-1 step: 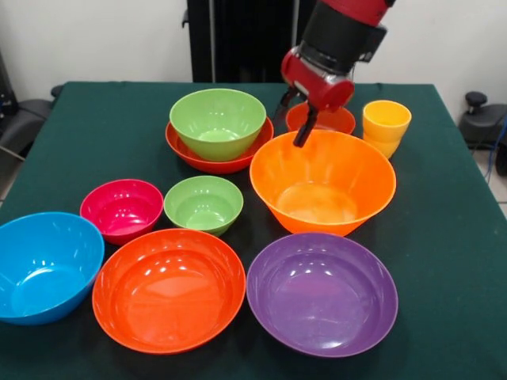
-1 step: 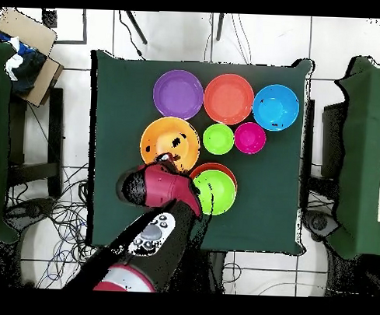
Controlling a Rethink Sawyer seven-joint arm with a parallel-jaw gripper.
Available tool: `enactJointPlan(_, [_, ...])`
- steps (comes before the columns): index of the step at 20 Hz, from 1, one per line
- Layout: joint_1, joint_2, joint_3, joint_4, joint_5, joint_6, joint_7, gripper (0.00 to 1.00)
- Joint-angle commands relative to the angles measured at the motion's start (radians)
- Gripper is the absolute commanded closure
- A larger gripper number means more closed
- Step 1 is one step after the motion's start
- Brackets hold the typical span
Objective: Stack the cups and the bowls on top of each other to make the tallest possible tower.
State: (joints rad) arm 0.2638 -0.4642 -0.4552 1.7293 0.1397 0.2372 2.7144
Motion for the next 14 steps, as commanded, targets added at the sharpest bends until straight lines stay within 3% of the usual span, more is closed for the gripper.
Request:
enactJointPlan(1, [-0.009, -0.119, 0.147, -0.008, 0.032, 0.212, 0.04, 0.0])
enactJointPlan(6, [-0.019, -0.111, 0.15, -0.02, 0.024, 0.209, 0.035, 0.0])
enactJointPlan(14, [-0.016, -0.04, 0.136, -0.025, 0.005, 0.109, 0.058, 0.0])
